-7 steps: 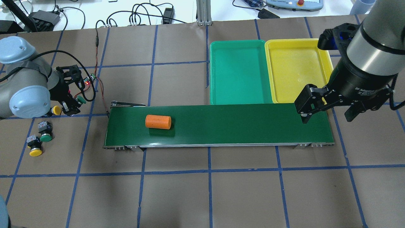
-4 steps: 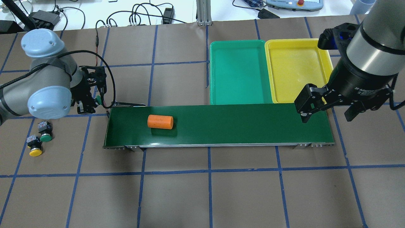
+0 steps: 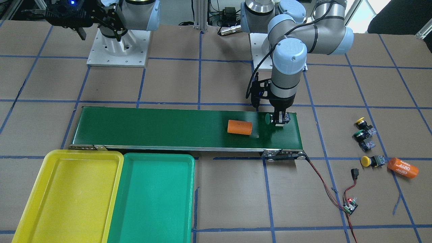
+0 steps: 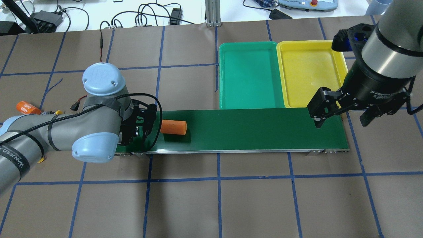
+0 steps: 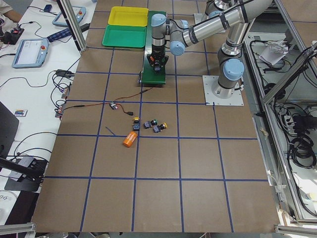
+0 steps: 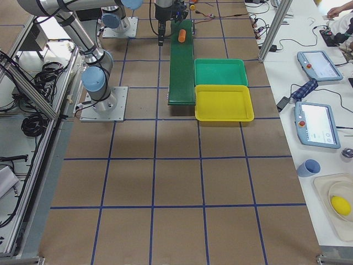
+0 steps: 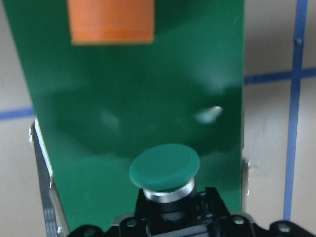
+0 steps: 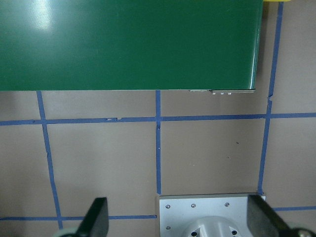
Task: Sort buttons by color to trays
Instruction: 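Place the green button on the belt with the left gripper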
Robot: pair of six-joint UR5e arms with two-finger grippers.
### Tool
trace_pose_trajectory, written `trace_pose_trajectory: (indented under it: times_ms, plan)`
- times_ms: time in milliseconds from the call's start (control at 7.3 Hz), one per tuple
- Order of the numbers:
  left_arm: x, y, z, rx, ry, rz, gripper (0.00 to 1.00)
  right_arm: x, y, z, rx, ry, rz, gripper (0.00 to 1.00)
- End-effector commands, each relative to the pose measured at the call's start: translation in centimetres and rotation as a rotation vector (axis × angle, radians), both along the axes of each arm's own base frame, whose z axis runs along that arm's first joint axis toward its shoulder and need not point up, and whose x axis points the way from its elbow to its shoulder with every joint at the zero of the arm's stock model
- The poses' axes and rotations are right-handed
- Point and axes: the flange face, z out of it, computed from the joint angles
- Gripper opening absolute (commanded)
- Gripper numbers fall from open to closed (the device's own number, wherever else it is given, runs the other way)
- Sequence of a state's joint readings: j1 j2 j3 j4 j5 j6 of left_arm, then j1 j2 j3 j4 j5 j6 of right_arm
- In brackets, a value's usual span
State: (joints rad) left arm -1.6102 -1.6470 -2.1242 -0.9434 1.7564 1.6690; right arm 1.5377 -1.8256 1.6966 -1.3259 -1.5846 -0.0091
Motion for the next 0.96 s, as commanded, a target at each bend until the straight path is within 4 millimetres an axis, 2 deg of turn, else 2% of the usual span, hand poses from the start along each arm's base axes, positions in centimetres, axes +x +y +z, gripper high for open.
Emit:
trace_pose_trajectory:
  times_ms: [0,274,411,548,685,822]
  plan:
    - [0.0,-0.6,-0.4,-0.044,0.005,0.029,0.76,0.0,0.1,-0.1,0.003,0.007,-0.051,1.00]
    - [0.3,-0.7,0.2,-0.071,0.008,0.106,0.88,0.0,0.0,0.0,-0.003,0.007,-0.051,1.00]
    - [1.3,-1.0,1.2,-0.105,0.005,0.167,0.88,0.0,0.0,0.0,-0.003,0.007,-0.051,1.00]
    - [5.4,-2.4,1.9,-0.130,0.002,0.242,0.88,-0.1,0.1,0.1,-0.006,0.008,-0.055,1.00]
    - [11.3,-3.5,1.7,-0.134,0.006,0.355,0.89,0.0,0.1,0.1,-0.004,0.008,-0.054,1.00]
    - [15.8,-4.4,1.2,-0.126,0.014,0.412,0.91,0.0,0.1,0.0,-0.004,0.008,-0.052,1.00]
